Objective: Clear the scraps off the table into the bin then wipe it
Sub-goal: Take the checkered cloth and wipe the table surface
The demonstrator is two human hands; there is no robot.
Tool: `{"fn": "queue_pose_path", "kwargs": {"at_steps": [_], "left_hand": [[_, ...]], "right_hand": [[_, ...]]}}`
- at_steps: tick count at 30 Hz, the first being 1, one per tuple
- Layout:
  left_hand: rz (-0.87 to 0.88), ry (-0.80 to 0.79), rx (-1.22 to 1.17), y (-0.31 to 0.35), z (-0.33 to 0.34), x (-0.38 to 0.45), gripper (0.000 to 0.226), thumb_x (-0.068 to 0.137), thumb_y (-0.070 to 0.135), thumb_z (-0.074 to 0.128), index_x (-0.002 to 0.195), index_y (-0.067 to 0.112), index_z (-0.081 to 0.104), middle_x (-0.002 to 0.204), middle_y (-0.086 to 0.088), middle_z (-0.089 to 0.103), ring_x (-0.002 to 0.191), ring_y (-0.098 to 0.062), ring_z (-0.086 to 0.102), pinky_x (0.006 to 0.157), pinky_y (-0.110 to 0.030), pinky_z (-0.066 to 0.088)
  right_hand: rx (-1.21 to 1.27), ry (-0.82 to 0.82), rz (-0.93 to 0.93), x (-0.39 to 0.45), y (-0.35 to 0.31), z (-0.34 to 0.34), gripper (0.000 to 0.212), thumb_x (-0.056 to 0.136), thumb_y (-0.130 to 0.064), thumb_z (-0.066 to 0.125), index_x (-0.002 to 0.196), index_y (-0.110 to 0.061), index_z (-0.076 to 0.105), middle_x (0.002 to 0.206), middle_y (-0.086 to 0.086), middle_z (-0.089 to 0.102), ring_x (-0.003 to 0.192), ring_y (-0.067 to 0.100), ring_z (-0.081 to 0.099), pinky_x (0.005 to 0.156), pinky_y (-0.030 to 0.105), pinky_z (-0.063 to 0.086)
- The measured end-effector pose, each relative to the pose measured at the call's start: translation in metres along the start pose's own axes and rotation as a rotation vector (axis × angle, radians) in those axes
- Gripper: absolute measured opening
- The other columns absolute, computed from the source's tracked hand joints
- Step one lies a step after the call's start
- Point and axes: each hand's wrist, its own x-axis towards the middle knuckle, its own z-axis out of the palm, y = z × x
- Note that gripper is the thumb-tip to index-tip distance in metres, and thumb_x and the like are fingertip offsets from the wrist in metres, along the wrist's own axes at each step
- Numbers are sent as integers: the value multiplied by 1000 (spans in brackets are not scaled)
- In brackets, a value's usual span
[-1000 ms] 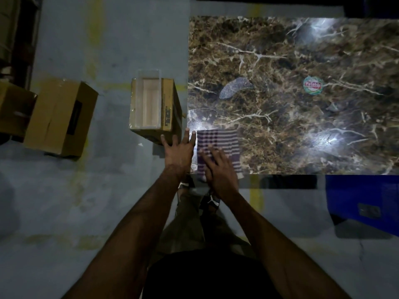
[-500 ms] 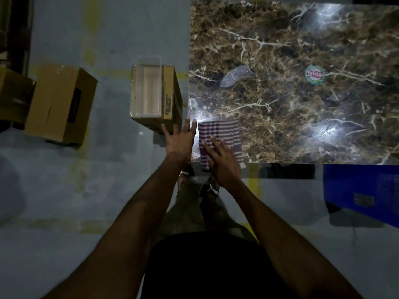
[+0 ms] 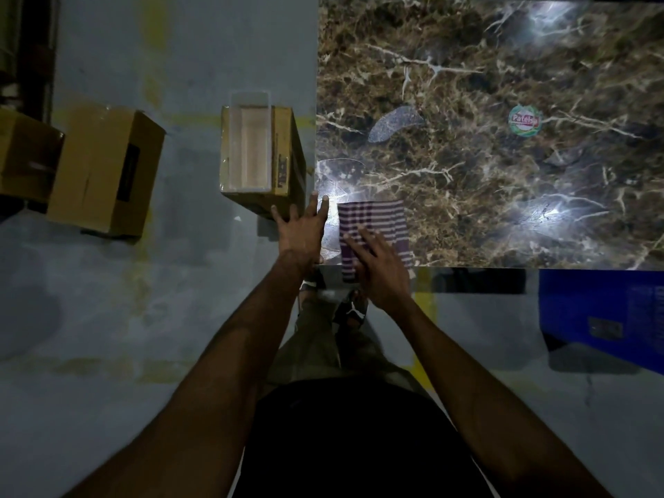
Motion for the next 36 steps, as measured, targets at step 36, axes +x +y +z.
{"fn": "queue_pose_path", "kwargs": {"at_steps": [36], "left_hand": [[47, 37, -213, -26, -14, 31, 117, 76, 39, 88, 164, 22, 13, 166, -9, 24, 151, -38, 25, 117, -61, 30]], "right_hand": [[79, 71, 139, 141, -30, -16, 56, 105, -40, 35, 160, -30, 37, 170, 10, 28, 155, 41, 26, 121, 60, 32]]}}
